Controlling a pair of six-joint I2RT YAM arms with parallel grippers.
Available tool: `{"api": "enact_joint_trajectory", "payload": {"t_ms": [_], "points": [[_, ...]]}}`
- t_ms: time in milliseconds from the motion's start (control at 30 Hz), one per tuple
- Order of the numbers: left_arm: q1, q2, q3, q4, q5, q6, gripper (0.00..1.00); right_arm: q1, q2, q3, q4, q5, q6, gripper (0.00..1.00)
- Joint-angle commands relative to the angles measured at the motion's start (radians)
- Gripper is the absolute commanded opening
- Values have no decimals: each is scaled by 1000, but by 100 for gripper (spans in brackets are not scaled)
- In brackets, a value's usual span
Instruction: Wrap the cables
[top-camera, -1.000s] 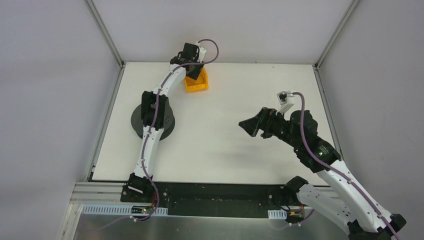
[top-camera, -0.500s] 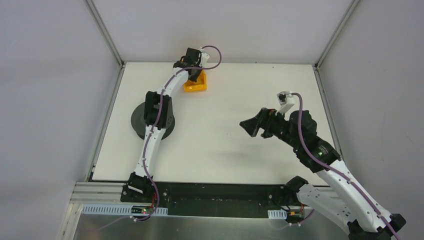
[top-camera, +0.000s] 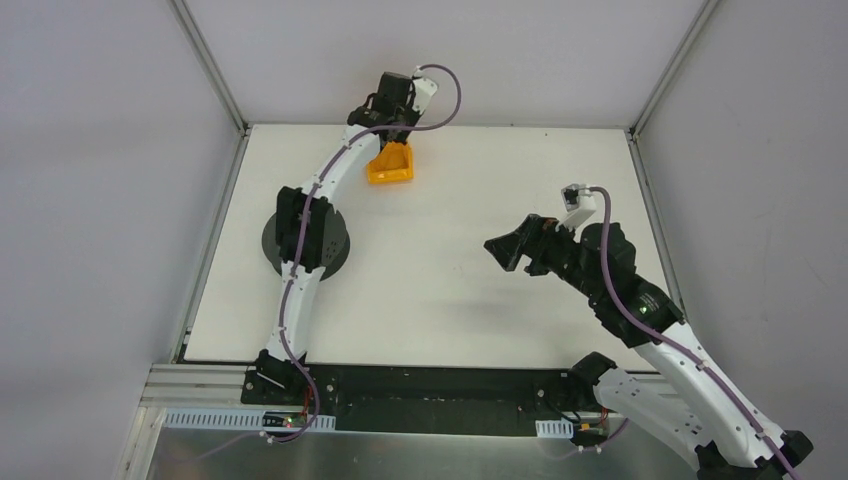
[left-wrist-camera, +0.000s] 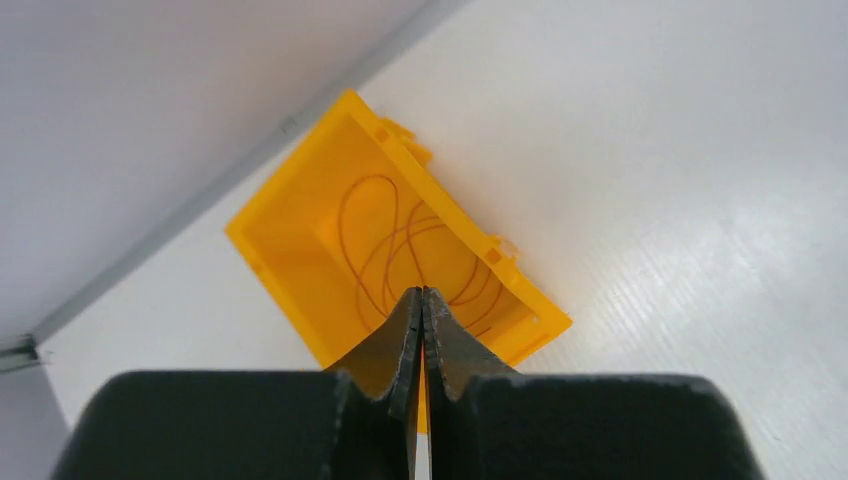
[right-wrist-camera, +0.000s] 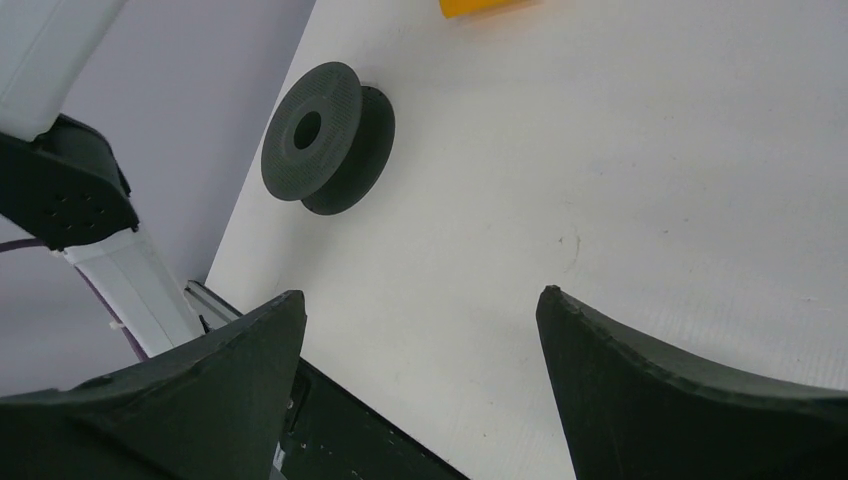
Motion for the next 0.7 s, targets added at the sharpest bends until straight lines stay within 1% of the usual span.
{"api": "enact_joint_trajectory", "payload": {"t_ms": [0, 67, 167, 267, 433, 567, 667], "points": [[-3, -167, -49, 73, -2, 19, 1, -3, -35, -10, 10, 20, 51, 89], [-3, -145, -51, 81, -40, 46, 10, -3, -44, -18, 13, 17, 59, 89], [-3, -101, -44, 81, -30, 102, 22, -3, -52, -20, 10, 21, 53, 89], [-2, -61, -24, 81, -16, 154, 30, -2, -52, -10, 0, 27, 31, 89], [2, -16, -19, 81, -4, 275, 31, -2, -42, 6, -29, 31, 2, 90], [13, 13, -20, 82, -13, 319, 36, -2, -38, -5, -37, 66, -8, 90], [25, 8, -65, 83, 34, 355, 37, -3, -32, -13, -37, 75, -14, 90]]}}
